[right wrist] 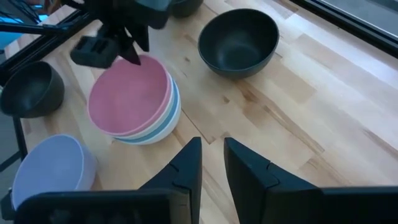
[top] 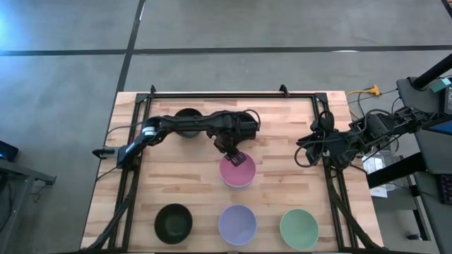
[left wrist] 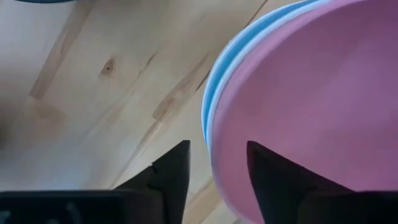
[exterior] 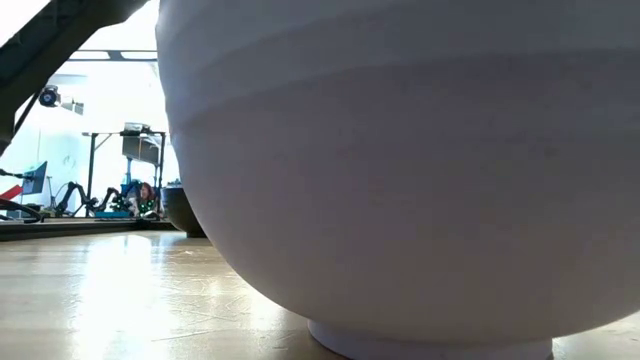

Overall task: Nest bowls inside each other
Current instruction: Stack the bottom black bowl on top of the pink bowl

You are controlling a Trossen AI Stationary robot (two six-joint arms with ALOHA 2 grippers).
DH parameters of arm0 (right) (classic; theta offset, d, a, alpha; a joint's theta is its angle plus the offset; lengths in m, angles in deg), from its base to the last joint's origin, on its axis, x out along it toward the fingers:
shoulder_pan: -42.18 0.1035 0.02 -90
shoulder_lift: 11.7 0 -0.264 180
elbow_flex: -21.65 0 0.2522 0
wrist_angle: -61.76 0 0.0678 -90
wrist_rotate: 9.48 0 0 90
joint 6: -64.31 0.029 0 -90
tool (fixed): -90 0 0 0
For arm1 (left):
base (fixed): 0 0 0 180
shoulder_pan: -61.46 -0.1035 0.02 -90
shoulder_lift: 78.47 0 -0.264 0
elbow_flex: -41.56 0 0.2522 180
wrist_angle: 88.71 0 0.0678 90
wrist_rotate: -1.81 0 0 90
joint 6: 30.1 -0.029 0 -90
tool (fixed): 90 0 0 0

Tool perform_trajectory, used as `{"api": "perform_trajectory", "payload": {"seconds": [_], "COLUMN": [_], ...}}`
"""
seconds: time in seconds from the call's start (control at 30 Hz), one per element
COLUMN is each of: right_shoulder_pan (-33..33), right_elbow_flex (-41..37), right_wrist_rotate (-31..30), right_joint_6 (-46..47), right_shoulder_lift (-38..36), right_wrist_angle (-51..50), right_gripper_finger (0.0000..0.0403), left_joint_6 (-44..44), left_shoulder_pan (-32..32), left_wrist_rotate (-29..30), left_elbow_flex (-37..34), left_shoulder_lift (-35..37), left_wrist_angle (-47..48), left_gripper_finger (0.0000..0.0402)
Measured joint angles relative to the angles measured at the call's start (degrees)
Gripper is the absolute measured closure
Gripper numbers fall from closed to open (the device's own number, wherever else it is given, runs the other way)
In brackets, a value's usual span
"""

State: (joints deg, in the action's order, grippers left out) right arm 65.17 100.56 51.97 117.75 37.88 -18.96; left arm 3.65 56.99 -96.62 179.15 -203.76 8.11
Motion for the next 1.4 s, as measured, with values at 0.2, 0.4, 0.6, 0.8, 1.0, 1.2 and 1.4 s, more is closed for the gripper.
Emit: {"api": "perform_trajectory", "payload": {"seconds": [0.2,0.4,0.6,0.8,1.0,1.2,1.4], "right_shoulder_pan": [0.00,0.01,0.00,0.00,0.00,0.00,0.00], "right_elbow_flex": [0.00,-0.02,-0.23,-1.87,-2.68,-2.69,-2.69], "right_wrist_rotate": [-0.02,0.00,-0.02,-2.41,-3.06,-2.98,-0.90], "right_joint_6": [0.10,0.56,0.23,-0.61,-1.43,-1.43,-0.41], "right_shoulder_lift": [0.00,0.28,1.03,1.16,1.33,1.46,1.44], "right_wrist_angle": [0.02,0.24,0.37,0.82,2.28,3.03,3.13], "right_gripper_finger": [0.0339,0.0339,0.0339,0.0343,0.0344,0.0344,0.0344], "left_joint_6": [0.15,-8.27,-16.42,-5.88,10.48,16.23,19.00], "left_shoulder_pan": [-0.04,4.51,16.49,29.53,35.81,36.46,36.46], "left_wrist_rotate": [1.50,0.66,0.15,3.84,4.44,1.37,-1.90], "left_elbow_flex": [-0.34,-3.22,-16.23,-37.86,-56.10,-65.16,-70.82], "left_shoulder_lift": [3.59,11.41,24.88,38.05,44.47,45.59,44.36], "left_wrist_angle": [1.10,6.63,0.63,-19.65,-30.20,-35.57,-41.73], "left_gripper_finger": [0.0236,0.0235,0.0235,0.0235,0.0235,0.0235,0.0239]}}
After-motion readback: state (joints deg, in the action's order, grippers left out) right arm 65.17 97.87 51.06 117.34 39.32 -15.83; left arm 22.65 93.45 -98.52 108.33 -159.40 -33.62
